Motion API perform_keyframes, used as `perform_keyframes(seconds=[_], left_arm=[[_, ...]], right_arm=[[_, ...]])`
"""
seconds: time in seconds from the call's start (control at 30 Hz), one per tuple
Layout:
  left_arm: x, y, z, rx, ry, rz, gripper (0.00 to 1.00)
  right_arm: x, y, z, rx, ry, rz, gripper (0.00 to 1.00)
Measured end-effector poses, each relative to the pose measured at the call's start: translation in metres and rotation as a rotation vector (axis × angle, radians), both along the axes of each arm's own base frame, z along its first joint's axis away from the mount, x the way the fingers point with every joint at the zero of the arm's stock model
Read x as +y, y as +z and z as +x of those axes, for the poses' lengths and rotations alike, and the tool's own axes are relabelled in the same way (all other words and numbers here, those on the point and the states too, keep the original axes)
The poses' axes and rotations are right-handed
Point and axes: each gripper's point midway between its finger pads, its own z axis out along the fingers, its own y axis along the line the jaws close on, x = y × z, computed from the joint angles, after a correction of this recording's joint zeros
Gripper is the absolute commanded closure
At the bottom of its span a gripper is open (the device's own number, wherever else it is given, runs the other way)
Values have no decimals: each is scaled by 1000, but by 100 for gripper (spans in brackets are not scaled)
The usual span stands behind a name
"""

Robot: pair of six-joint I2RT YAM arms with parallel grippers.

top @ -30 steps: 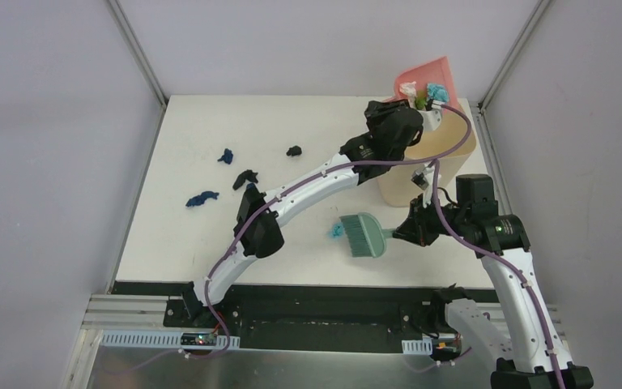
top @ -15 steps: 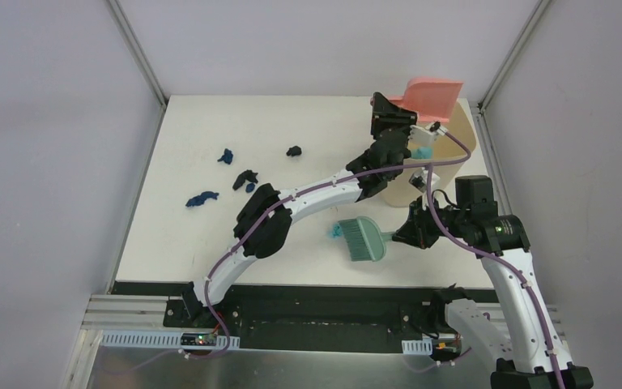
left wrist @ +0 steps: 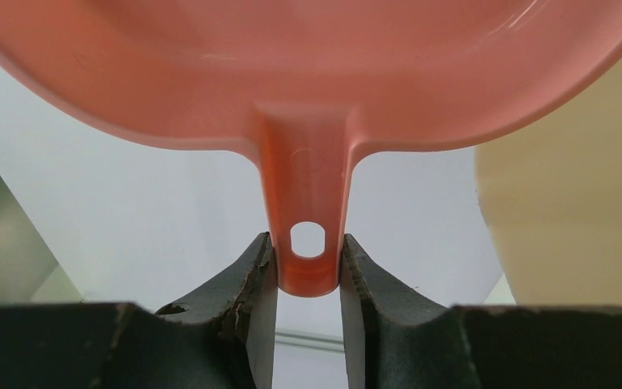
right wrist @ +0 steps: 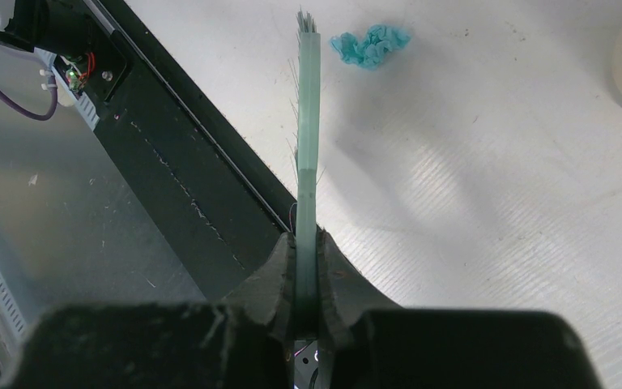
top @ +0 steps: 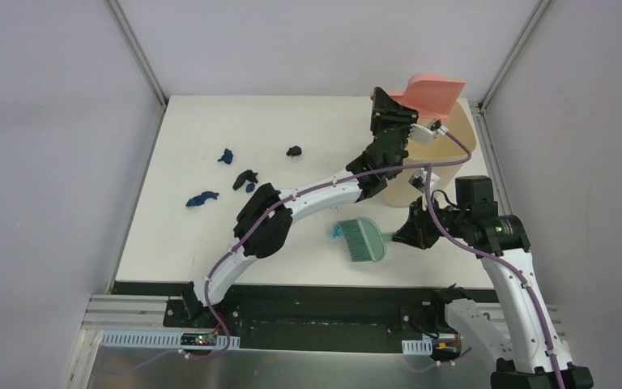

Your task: Sweep away the paper scraps from the table

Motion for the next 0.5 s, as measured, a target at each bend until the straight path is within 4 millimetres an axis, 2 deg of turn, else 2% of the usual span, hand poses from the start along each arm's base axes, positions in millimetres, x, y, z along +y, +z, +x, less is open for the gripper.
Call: perform_keyframes(seconds=[0.13, 0.3, 0.4, 0.5], left_arm=[[6, 2, 1, 23, 23, -43, 100], [19, 20, -2, 47, 52, -135, 100], [32, 36, -8, 84, 64, -193, 100], [53, 53, -18, 131, 83, -265, 100]], right_arm=[[0, 0, 0, -3, 1, 1, 100], [0, 3, -2, -24, 8, 6, 100], [1, 6, -2, -23, 18, 8, 100], [3, 19, 1, -38, 30, 16, 100]])
